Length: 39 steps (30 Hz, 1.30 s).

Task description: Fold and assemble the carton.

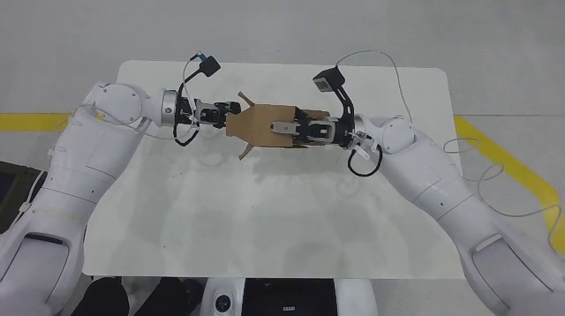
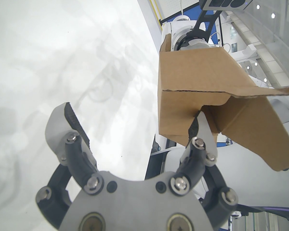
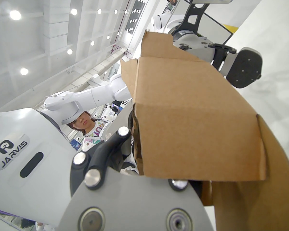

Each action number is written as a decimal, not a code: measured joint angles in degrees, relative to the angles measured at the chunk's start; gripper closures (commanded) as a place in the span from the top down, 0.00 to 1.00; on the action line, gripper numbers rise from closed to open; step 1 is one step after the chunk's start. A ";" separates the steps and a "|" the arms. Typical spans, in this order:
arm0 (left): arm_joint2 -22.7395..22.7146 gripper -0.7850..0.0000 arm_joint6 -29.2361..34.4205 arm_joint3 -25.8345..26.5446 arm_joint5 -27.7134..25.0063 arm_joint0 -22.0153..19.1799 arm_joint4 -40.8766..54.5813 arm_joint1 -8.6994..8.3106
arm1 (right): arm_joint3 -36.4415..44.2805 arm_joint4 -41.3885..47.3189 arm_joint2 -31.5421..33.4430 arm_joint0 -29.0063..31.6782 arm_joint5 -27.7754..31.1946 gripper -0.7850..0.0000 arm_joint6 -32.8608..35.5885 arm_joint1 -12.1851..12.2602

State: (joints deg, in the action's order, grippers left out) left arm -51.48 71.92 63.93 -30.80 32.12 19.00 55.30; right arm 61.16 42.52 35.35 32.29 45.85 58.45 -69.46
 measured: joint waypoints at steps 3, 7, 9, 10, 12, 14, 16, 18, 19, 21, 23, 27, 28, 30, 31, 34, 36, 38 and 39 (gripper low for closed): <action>-0.07 1.00 0.06 -0.04 0.02 -0.01 -0.03 0.07 | -0.04 0.06 -0.20 -0.03 -0.20 0.00 0.20 -0.10; -0.11 1.00 0.25 0.11 0.09 0.02 -0.22 0.14 | 0.02 0.26 -0.45 -0.08 -0.45 0.00 0.45 -0.25; -0.15 1.00 0.40 0.22 0.13 0.05 -0.23 0.18 | -0.06 0.31 -0.52 -0.15 -0.47 0.00 0.47 -0.33; -0.20 1.00 0.47 0.24 0.13 0.07 -0.23 0.19 | -0.18 0.31 -0.51 -0.19 -0.46 0.00 0.46 -0.36; -0.27 1.00 0.53 0.23 0.13 0.11 -0.24 0.21 | -0.43 0.26 -0.42 -0.25 -0.31 0.00 0.31 -0.37; -0.34 1.00 0.56 0.16 0.25 0.12 -0.32 0.23 | -0.74 0.12 -0.24 -0.30 -0.19 0.00 0.19 -0.33; -0.45 1.00 0.55 0.04 0.28 0.11 -0.42 0.24 | -1.12 -0.01 0.12 -0.32 0.08 0.00 -0.09 -0.20; -0.75 1.00 0.32 -0.40 0.25 0.03 -0.43 0.23 | -1.74 -0.33 0.76 -0.22 0.56 0.00 -0.56 0.06; -0.93 1.00 0.19 -0.66 0.22 -0.05 -0.45 0.21 | -1.92 -0.49 0.98 -0.17 0.69 0.00 -0.70 0.17; -1.40 1.00 -0.10 -1.31 0.13 -0.26 -0.44 0.16 | -2.00 -0.59 1.10 -0.14 0.76 0.00 -0.76 0.23; -1.84 1.00 -0.56 -1.95 -0.19 -0.49 -1.05 0.08 | -1.98 -0.58 1.08 -0.14 0.75 0.00 -0.75 0.22; -2.24 1.00 -1.60 -2.36 -1.67 -0.60 -4.01 -0.11 | -1.97 -0.57 1.07 -0.14 0.74 0.00 -0.74 0.22; -2.27 1.00 -1.75 -2.22 -2.22 -0.49 -4.80 -0.16 | -1.97 -0.57 1.07 -0.14 0.74 0.00 -0.74 0.22; -2.28 1.00 -2.03 -1.40 -3.50 -0.01 -6.60 -0.31 | -1.97 -0.56 1.07 -0.14 0.74 0.00 -0.74 0.22; -2.26 1.00 -2.28 -0.86 -3.89 0.27 -7.38 -0.39 | -1.97 -0.56 1.08 -0.14 0.73 0.00 -0.74 0.22; -2.21 1.00 -3.28 1.23 -4.87 1.35 -9.88 -0.70 | -1.26 -2.43 2.23 0.53 0.22 0.00 -3.13 0.44; -2.21 1.00 -3.67 2.75 -5.24 2.15 -10.99 -0.96 | -0.64 -4.54 3.78 1.33 0.07 0.00 -5.45 0.87; -2.21 1.00 -3.87 4.31 -5.43 2.92 -11.92 -1.29 | 0.12 -6.27 5.19 2.13 -0.39 0.00 -6.65 1.30; -2.20 1.00 -3.95 4.96 -5.52 3.25 -12.34 -1.44 | 0.44 -6.95 5.75 2.45 -0.66 0.00 -7.08 1.46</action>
State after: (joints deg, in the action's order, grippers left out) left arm -53.67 67.97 68.89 -36.32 35.37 6.67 53.86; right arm 61.60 35.57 41.10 34.74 45.18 51.37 -68.00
